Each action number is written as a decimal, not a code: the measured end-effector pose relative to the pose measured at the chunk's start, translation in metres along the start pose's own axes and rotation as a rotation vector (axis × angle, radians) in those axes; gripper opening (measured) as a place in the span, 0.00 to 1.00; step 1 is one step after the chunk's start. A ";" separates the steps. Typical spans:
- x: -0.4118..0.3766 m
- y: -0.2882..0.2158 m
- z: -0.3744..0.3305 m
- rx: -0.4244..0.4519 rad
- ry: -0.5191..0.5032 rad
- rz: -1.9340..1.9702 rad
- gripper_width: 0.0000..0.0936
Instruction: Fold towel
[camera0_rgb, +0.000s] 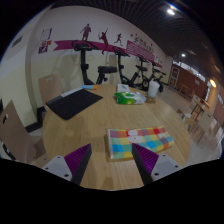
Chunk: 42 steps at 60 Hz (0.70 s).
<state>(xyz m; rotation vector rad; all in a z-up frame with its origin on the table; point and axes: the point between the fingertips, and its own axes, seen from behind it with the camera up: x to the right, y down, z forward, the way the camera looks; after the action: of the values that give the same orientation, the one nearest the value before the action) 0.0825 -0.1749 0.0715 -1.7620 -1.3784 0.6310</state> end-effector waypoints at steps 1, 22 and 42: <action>0.002 0.002 0.011 -0.001 -0.004 -0.004 0.91; 0.003 0.025 0.103 -0.098 -0.047 -0.082 0.69; -0.011 0.030 0.100 -0.175 -0.075 -0.101 0.01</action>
<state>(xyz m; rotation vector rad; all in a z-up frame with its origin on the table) 0.0179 -0.1595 -0.0103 -1.8062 -1.6055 0.5406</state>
